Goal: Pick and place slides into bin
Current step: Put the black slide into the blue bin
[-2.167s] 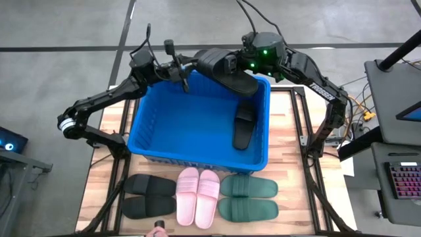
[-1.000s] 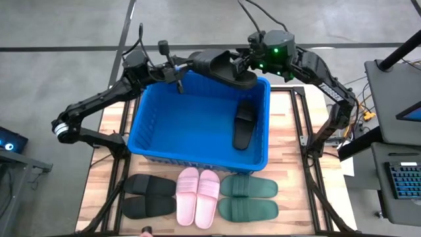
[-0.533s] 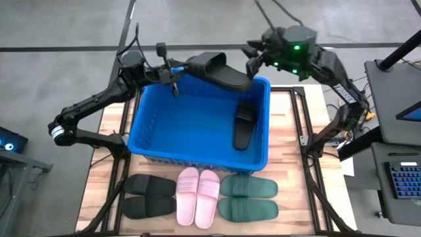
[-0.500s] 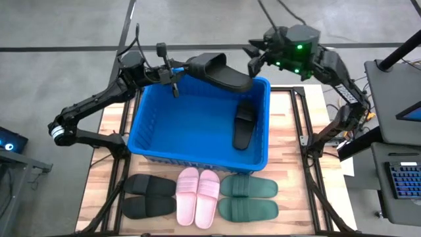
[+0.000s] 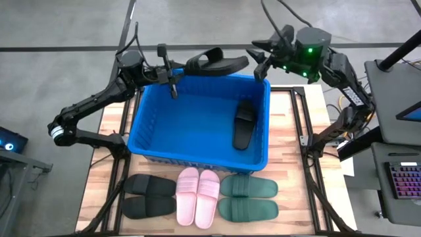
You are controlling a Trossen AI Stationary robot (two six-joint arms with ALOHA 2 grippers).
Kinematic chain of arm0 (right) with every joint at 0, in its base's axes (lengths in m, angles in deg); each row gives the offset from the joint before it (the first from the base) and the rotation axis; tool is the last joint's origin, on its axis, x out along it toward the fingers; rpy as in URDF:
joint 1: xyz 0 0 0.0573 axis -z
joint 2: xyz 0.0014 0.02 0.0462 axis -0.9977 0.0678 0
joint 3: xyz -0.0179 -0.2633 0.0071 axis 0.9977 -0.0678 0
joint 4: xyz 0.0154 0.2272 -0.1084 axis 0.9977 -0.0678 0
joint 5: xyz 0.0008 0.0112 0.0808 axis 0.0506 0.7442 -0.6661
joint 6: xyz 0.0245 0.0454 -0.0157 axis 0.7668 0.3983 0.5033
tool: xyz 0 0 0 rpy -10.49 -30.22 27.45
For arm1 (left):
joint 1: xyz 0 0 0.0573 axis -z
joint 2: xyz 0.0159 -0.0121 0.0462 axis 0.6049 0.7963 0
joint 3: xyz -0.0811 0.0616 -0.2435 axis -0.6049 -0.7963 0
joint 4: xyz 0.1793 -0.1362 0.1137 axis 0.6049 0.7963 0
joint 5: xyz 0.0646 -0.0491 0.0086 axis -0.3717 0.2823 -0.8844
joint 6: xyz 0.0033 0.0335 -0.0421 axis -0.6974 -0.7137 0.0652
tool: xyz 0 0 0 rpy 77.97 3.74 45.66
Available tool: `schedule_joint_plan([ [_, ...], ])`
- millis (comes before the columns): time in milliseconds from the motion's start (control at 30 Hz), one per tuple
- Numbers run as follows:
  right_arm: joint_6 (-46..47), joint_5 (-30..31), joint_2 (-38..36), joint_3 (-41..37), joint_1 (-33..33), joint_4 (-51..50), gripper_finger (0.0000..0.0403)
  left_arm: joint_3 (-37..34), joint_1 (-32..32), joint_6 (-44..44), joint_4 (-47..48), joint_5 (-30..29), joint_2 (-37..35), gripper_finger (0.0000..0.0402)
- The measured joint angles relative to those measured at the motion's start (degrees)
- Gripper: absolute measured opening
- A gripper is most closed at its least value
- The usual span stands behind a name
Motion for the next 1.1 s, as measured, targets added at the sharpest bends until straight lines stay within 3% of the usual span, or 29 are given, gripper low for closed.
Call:
schedule_joint_plan([
  [300, -0.9, 0.4, -0.5, 0.0, 0.0, -1.1, 0.0132, 0.0, 0.0, -0.1, 0.5, 0.1, 0.0, 0.0027],
  [467, -1.5, 6.4, -2.8, 0.0, 0.0, -3.1, 0.0135, 0.0, 0.0, -4.4, 8.2, 1.2, -0.9, 0.0027],
  [633, -5.3, 5.8, -6.0, 0.0, -0.6, -2.4, 0.0128, 0.0, 0.3, -6.8, 14.0, 5.3, -1.1, 0.0027],
  [833, -5.2, -10.7, -5.9, 0.1, -1.6, -3.9, 0.0119, 0.4, 0.6, -7.3, 15.2, 6.3, -0.9, 0.0027],
  [1100, -3.8, -15.3, -0.9, 0.0, -3.2, -6.5, 0.0130, 0.4, 2.7, -4.4, 18.0, 10.5, -0.5, 0.0027],
])
